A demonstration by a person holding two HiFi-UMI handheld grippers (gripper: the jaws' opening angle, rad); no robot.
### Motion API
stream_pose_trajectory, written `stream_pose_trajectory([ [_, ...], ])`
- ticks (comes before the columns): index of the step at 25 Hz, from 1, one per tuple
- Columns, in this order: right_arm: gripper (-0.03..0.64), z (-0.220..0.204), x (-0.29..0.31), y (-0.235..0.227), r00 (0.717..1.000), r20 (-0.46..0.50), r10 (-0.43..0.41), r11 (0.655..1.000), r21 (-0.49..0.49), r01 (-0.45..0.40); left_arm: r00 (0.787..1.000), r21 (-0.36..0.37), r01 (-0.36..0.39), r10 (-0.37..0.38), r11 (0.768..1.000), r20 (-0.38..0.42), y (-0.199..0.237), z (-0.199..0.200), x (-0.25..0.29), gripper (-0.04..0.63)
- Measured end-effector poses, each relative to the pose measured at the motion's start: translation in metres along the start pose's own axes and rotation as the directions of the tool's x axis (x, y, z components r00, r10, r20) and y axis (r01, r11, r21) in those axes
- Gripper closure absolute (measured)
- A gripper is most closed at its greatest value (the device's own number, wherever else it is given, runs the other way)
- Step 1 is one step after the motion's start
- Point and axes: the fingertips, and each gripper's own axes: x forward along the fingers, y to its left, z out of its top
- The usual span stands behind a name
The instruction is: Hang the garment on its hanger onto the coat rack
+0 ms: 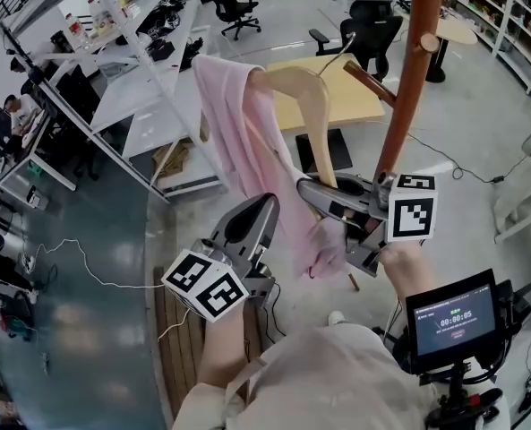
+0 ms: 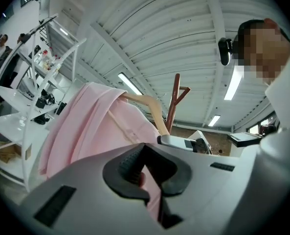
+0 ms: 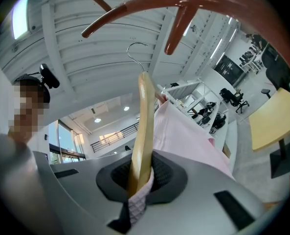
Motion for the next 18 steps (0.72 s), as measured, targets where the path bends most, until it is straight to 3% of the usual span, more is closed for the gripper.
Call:
stream_pose_trajectory([
  [18, 0.6, -0.026, -0.025, -0.045, 0.993, -0.041, -0.112, 0.99, 0.077, 0.115, 0.996, -0.064, 0.054, -0.058, 0.996, -0.062, -0.001, -0.038, 0.031, 0.592],
])
